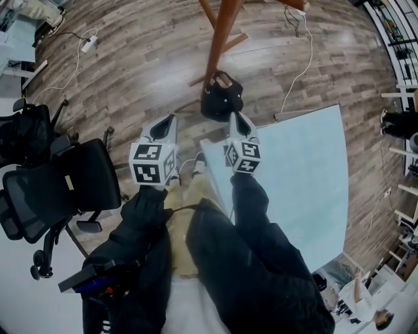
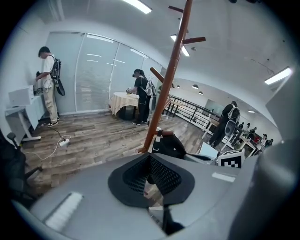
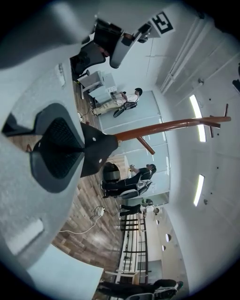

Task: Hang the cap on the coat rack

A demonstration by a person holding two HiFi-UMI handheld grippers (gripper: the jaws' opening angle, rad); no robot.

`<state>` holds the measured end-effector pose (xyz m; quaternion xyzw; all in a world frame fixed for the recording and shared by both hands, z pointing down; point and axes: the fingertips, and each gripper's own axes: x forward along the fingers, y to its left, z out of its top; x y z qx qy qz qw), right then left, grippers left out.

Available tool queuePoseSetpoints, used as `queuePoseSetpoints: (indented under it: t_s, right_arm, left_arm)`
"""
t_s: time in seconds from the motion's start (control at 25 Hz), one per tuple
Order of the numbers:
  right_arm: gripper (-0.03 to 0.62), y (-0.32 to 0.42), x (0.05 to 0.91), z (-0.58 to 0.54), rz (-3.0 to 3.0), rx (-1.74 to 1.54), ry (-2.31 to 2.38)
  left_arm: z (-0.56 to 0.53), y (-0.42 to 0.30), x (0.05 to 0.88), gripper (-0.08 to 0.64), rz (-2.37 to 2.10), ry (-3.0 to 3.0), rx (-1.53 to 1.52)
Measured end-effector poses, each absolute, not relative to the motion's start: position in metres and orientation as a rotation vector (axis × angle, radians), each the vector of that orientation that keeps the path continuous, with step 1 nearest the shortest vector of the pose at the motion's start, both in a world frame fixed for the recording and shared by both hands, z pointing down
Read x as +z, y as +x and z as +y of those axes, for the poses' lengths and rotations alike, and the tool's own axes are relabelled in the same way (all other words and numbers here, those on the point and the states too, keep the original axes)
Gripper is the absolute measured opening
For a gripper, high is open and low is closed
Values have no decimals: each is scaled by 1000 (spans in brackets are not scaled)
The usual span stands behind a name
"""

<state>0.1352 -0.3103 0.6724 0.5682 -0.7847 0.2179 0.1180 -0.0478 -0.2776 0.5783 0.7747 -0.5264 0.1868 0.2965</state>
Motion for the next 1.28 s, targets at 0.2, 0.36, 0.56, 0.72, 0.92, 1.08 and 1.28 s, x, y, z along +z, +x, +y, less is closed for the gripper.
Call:
queuePoseSetpoints:
  t_s: [0.2, 0.36, 0.56, 0.72, 0.92, 1.08, 1.28]
  right_arm:
    - [50, 125, 690, -311, -2300, 703, 1566]
    - [87, 124, 693, -307, -2307, 745, 1533]
    - [87, 124, 672, -303, -2342, 737, 1565]
    - [87, 114, 637, -299, -2398, 685, 1588]
    - [81, 102, 585, -302, -2481, 583, 1617]
    - [69, 97, 545, -305, -2531, 501, 1641]
    - [36, 90, 498, -304, -2579, 397, 1686]
  left_arm:
    - [-279, -51, 579, 0, -1411, 2048, 496]
    - [-280, -49, 578, 0, -1409, 2057, 489]
    - [-283, -46, 571, 0, -1407, 2076, 476]
    - [-284, -44, 558, 0, -1406, 2107, 449]
    - [-287, -40, 537, 0, -1404, 2158, 407]
    - [-286, -36, 518, 0, -1400, 2199, 374]
    - [-287, -34, 493, 0, -1404, 2256, 331]
